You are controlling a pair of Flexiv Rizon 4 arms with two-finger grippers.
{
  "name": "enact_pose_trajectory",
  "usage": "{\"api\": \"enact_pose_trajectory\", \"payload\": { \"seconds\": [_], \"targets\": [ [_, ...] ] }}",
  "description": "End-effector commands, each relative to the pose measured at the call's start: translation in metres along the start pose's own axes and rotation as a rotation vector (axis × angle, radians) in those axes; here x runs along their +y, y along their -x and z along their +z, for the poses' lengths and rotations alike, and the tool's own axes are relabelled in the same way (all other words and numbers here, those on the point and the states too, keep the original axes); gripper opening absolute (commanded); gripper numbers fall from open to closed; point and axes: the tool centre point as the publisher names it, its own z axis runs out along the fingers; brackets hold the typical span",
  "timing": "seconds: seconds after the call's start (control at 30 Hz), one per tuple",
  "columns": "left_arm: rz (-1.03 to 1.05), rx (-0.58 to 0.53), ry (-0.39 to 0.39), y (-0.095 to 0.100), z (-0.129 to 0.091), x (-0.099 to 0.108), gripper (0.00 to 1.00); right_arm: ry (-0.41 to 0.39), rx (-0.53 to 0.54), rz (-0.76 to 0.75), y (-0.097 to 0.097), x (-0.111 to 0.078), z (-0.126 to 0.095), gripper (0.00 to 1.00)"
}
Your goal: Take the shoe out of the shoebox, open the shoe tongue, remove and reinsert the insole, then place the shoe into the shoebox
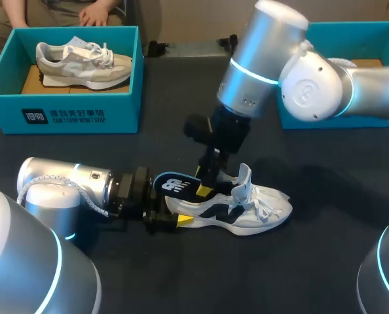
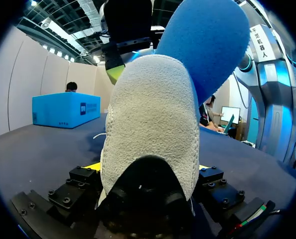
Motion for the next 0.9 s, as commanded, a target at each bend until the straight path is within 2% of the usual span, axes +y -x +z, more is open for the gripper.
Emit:
{"api": "enact_pose_trajectory", "payload": {
  "seconds": [0.03, 0.3, 0.6, 0.7, 0.77, 0.9],
  "targets": [
    [0.000, -0.001, 0.000, 0.000, 0.001, 0.000, 0.00, 0.021, -0.042, 0.001, -0.005, -0.005, 0.003, 0.63],
    [0.000, -0.001, 0.000, 0.000, 0.001, 0.000, 0.00, 0.057, -0.054, -0.002, -0.001, -0.003, 0.009, 0.58],
    [0.000, -0.001, 0.000, 0.000, 0.001, 0.000, 0.00, 0.071, -0.058, -0.011, 0.001, 0.001, 0.013, 0.62],
    [0.000, -0.001, 0.000, 0.000, 0.001, 0.000, 0.00, 0.075, -0.062, -0.014, 0.002, 0.002, 0.015, 0.58],
    [0.000, -0.001, 0.000, 0.000, 0.001, 0.000, 0.00, 0.077, -0.063, -0.016, 0.002, 0.003, 0.016, 0.50],
    [0.000, -0.001, 0.000, 0.000, 0.001, 0.000, 0.00, 0.083, -0.058, -0.017, 0.004, 0.003, 0.019, 0.47]
  ]
}}
